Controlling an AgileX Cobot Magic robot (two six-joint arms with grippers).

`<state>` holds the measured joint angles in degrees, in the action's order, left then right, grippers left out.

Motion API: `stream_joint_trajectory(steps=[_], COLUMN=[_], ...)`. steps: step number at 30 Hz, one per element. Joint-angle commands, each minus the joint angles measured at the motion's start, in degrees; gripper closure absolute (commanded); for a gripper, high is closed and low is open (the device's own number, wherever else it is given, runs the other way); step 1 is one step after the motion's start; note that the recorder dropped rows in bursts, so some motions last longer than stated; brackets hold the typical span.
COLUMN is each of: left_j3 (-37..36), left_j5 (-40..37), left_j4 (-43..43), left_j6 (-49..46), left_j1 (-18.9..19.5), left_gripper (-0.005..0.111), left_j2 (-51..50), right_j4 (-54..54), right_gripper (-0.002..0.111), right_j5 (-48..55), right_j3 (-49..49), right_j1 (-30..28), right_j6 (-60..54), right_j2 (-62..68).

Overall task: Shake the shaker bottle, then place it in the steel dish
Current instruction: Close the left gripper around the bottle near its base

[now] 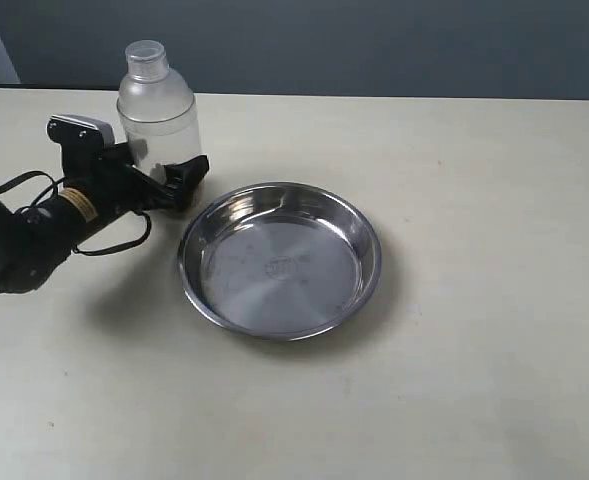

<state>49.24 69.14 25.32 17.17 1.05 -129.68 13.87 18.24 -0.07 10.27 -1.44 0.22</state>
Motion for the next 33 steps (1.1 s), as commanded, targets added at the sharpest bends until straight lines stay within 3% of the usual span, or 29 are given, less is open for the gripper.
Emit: stream_joint_trajectory(steps=[1, 26, 29, 32, 33], left_j3=[1.2, 4.9, 4.9, 4.9, 4.9], left_j5=[0.8, -1.7, -1.7, -2.3, -2.6], left_j4=[-0.9, -2.1, -1.7, 0.3, 1.9], left_j6=[-1.8, 0.6, 0.7, 0.7, 0.7], left_j1=[0.0, 0.0, 0.0, 0.0, 0.0], left_gripper=[0.005, 0.007, 0.020, 0.050, 0.066], left_j2=[-0.4, -1.1, -1.1, -1.1, -1.1], right_j4=[0.0, 0.0, 0.0, 0.0, 0.0], right_gripper=[0.109, 0.109, 0.109, 0.109, 0.109], right_j5=[-0.6, -0.6, -0.6, -0.6, -0.6], right_j3=[0.1, 0.1, 0.1, 0.1, 0.1], right_j1=[0.1, 0.1, 0.1, 0.1, 0.1], right_j6=[0.0, 0.0, 0.0, 0.0, 0.0], right_j2=[-0.2, -0.2, -0.2, -0.2, -0.2])
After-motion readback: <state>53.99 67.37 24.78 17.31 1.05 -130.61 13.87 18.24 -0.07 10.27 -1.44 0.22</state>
